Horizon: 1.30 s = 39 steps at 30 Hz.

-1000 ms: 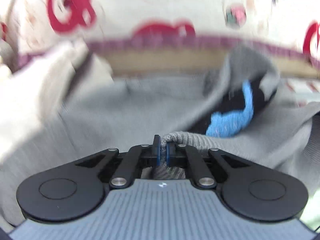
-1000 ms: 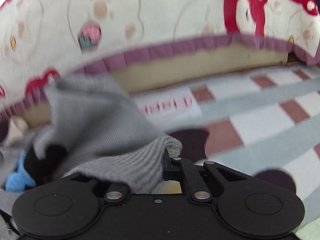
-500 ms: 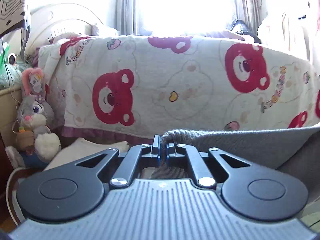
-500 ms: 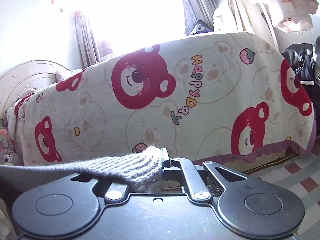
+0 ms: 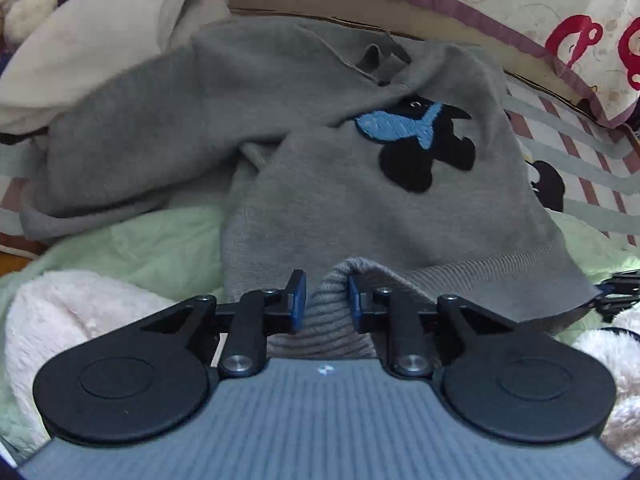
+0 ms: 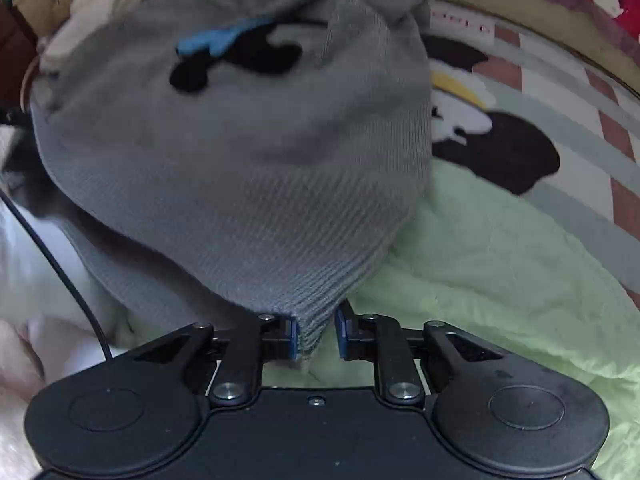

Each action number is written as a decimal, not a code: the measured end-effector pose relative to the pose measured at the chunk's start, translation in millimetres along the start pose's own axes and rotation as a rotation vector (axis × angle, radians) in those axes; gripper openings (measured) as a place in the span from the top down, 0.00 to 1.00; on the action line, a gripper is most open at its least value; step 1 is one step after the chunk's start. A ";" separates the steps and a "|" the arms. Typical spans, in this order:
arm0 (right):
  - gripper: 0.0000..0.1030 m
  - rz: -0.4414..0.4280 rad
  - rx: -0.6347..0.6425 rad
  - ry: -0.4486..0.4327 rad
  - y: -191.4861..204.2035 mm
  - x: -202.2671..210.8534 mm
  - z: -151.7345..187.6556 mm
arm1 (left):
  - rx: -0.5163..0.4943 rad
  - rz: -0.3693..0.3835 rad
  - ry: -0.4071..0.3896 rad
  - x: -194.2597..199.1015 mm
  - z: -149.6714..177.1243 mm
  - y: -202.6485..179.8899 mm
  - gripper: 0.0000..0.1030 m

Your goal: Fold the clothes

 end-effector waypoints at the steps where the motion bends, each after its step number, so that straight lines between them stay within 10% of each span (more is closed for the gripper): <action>1: 0.77 -0.015 -0.025 -0.005 -6.0 2.7 2.5 | -0.015 0.004 0.001 1.3 0.9 -2.4 0.68; 10: 0.72 -0.157 -0.163 -0.335 -43.1 75.1 -36.4 | -0.002 0.101 -0.166 51.5 -50.1 -19.6 0.60; 13: 0.57 -0.146 -0.163 -0.422 -41.9 84.4 -72.7 | -0.030 0.099 -0.225 33.8 -71.7 -33.2 0.54; 16: 0.57 -0.055 -0.128 -0.416 -41.5 78.3 -119.5 | -0.059 0.105 -0.211 -2.1 -93.0 -46.4 0.54; 21: 0.50 -0.130 -0.228 -0.409 -80.9 63.8 -198.9 | -0.127 0.383 -0.260 -6.5 -121.9 -77.4 0.47; 27: 0.43 -0.201 -0.596 -0.373 -174.0 7.1 -243.4 | -0.226 0.304 -0.271 -74.3 -169.4 -96.1 0.45; 32: 0.41 0.218 -0.557 -0.210 -191.5 -35.6 -251.6 | -0.307 0.204 -0.245 -138.0 -192.4 -101.0 0.53; 39: 0.33 -0.093 -0.767 -0.368 -219.5 -44.6 -231.9 | -0.251 0.334 -0.141 -200.6 -205.0 -114.9 0.59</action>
Point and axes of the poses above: each gripper's, at about its wrist camera, not at the fingertips, and x roughly against the way its jaws point, y to its left, z to its underside, the point moved 1 cm from there along -x, roughly the way its jaws point, and after that the axes turned 12 degrees about x, right-handed, at the moved point
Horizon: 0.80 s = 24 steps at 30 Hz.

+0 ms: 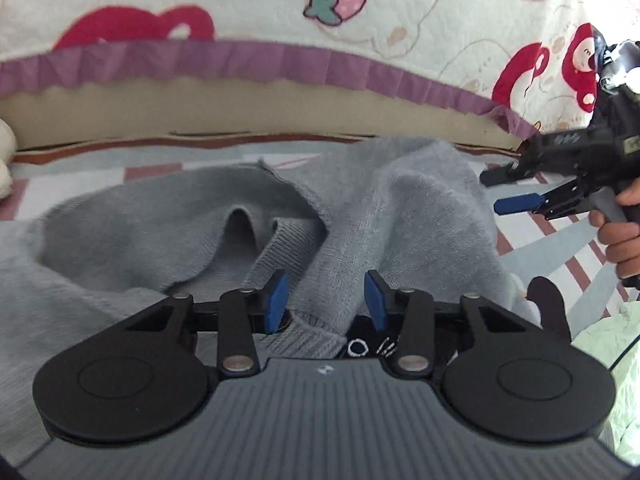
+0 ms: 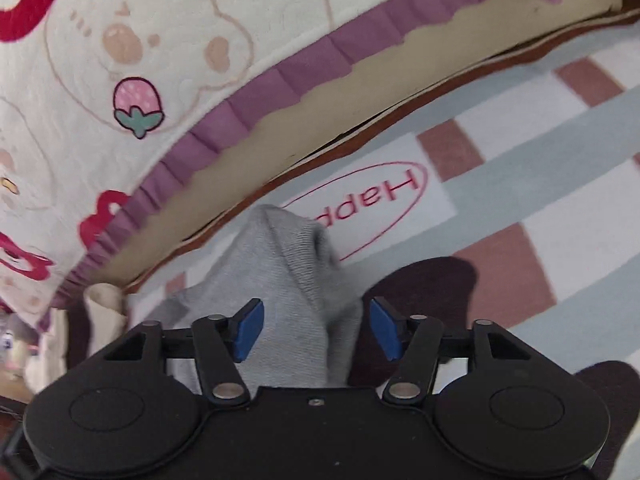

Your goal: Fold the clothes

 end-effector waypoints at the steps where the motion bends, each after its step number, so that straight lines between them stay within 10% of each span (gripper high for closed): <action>1: 0.32 -0.006 -0.016 0.003 -2.6 -3.3 -0.4 | -0.004 0.015 0.012 -7.5 0.0 -3.2 0.57; 6: 0.32 -0.058 -0.078 0.021 -4.3 -35.5 0.6 | -0.094 -0.091 0.085 -41.3 13.7 -5.1 0.41; 7: 0.32 -0.074 -0.069 0.045 -3.2 -46.2 0.8 | -0.110 -0.112 0.099 -43.8 16.1 -2.7 0.46; 9: 0.33 -0.059 -0.061 0.046 1.3 -61.0 4.0 | -0.140 -0.100 0.059 -33.3 18.1 1.7 0.90; 11: 0.71 -0.071 -0.004 -0.006 17.8 -61.0 6.6 | -0.120 -0.110 0.022 -13.1 12.4 8.3 0.90; 18: 0.77 -0.142 0.551 -0.100 152.0 -22.0 41.5 | 0.102 0.059 -0.020 80.6 0.4 51.9 0.87; 24: 0.77 -0.293 0.831 0.059 230.1 -36.3 128.0 | 0.322 0.143 -0.073 110.7 10.2 108.3 0.69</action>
Point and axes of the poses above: each gripper's, at about its wrist camera, not at the fingertips, and x roughly against the way its jaws point, y to its left, z to its underside, the point moved 1 cm from there along -x, roughly the way its jaws point, and after that the axes turned 12 degrees about x, right-handed, at the moved point
